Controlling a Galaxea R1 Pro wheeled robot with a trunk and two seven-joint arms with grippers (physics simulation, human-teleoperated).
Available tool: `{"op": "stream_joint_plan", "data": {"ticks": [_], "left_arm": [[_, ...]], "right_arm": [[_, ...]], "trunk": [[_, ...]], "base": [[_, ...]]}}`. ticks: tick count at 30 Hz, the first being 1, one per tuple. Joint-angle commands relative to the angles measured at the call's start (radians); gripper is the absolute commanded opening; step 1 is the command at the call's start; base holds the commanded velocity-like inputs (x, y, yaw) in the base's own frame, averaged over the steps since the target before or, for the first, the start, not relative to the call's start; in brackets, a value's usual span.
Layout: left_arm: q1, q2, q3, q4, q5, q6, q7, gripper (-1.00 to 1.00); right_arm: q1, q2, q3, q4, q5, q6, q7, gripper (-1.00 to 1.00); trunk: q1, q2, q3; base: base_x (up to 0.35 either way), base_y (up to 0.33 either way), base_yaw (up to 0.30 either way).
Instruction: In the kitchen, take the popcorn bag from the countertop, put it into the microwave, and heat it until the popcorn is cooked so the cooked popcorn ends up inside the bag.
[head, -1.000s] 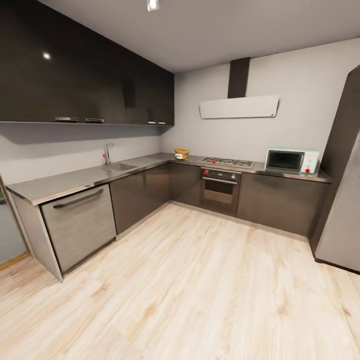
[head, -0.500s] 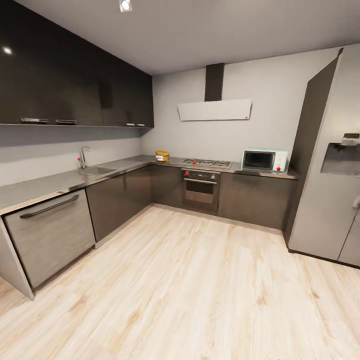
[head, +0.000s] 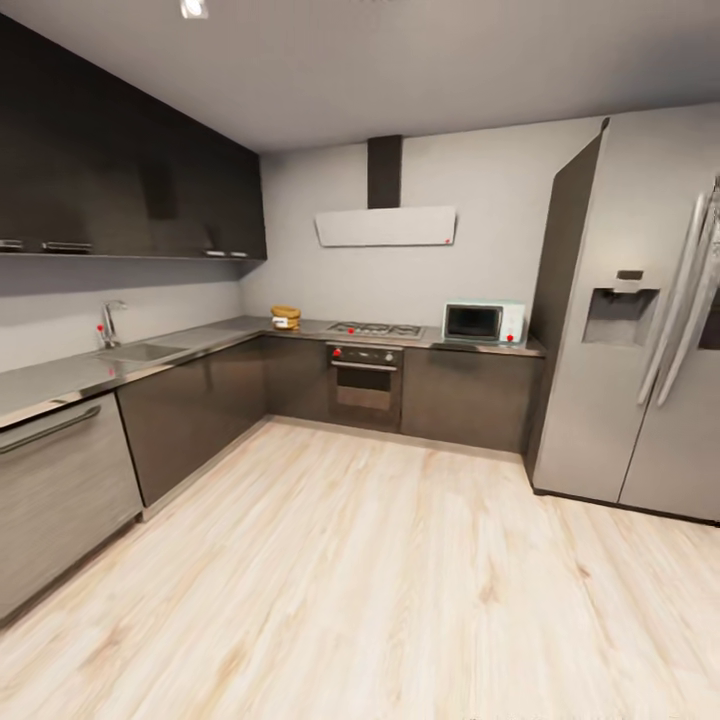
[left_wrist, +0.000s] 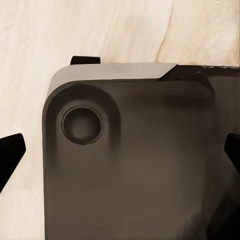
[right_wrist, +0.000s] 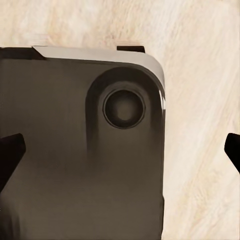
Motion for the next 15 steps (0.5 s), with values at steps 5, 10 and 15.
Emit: {"op": "stream_joint_plan", "data": {"ticks": [5,10,15], "left_arm": [[0.0,0.0,0.003,0.0,0.002,-0.002,-0.001,1.0],[0.0,0.0,0.005,0.0,0.002,-0.002,0.0,1.0],[0.0,0.0,0.003,0.001,0.001,-0.002,-0.001,1.0]], "right_arm": [[0.0,-0.001,0.0,0.002,-0.002,-0.013,0.001,1.0],[0.0,-0.002,0.001,0.002,-0.001,-0.013,0.002,1.0],[0.0,-0.003,0.003,0.002,0.0,-0.013,0.002,1.0]], "trunk": [[0.0,0.0,0.004],[0.0,0.0,0.009],[0.0,0.0,0.014]], "base": [[0.0,0.0,-0.244],[0.0,0.0,-0.242],[0.0,0.0,-0.242]]}}
